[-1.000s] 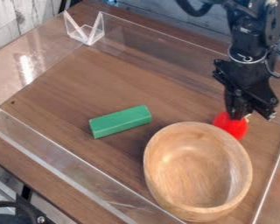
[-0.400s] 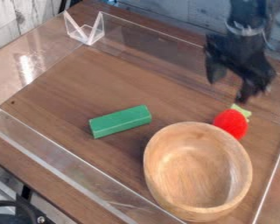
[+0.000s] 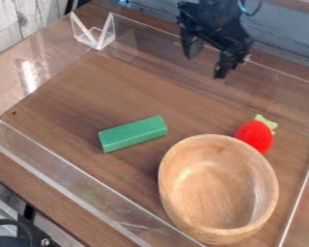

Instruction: Move the red object to the right side of the table

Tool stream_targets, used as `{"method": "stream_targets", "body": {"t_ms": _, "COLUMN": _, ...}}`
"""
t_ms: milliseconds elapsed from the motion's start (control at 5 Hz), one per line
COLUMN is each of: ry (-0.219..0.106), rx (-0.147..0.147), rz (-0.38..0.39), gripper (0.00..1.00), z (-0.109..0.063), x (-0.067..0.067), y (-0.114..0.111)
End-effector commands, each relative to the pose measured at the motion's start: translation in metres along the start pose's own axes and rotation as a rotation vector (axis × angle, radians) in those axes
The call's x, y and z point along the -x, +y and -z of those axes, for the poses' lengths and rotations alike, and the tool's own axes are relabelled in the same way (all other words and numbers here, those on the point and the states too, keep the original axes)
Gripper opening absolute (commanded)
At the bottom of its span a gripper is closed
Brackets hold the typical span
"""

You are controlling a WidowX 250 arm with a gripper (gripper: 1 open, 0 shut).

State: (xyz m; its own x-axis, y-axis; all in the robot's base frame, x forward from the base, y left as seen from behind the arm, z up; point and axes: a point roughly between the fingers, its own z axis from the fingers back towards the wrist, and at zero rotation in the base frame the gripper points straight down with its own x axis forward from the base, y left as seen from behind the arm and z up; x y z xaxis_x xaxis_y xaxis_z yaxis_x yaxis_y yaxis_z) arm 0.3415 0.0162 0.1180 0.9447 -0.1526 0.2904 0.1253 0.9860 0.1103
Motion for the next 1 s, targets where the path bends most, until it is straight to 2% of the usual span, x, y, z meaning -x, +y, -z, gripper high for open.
{"method": "stream_targets", "body": {"t_ms": 0, "ry": -0.045, "rx": -0.034, "rz": -0.011, "gripper": 1.0, "z": -0.014, "x": 0.006, "y": 0.023}}
{"method": "stream_targets", "body": {"t_ms": 200, "ry": -0.061, "rx": -0.04, "rz": -0.018, "gripper": 1.0, "z": -0.014, "x": 0.013, "y": 0.036}}
{"method": "stream_targets", "body": {"t_ms": 600, "ry": -0.102, "rx": -0.05, "rz": -0.017, "gripper": 1.0, "z": -0.027, "x": -0.004, "y": 0.047}}
{"method": "stream_targets", "body": {"t_ms": 800, "ry": -0.107, "rx": -0.039, "rz": -0.032, "gripper": 1.0, "z": -0.033, "x": -0.01, "y": 0.038}}
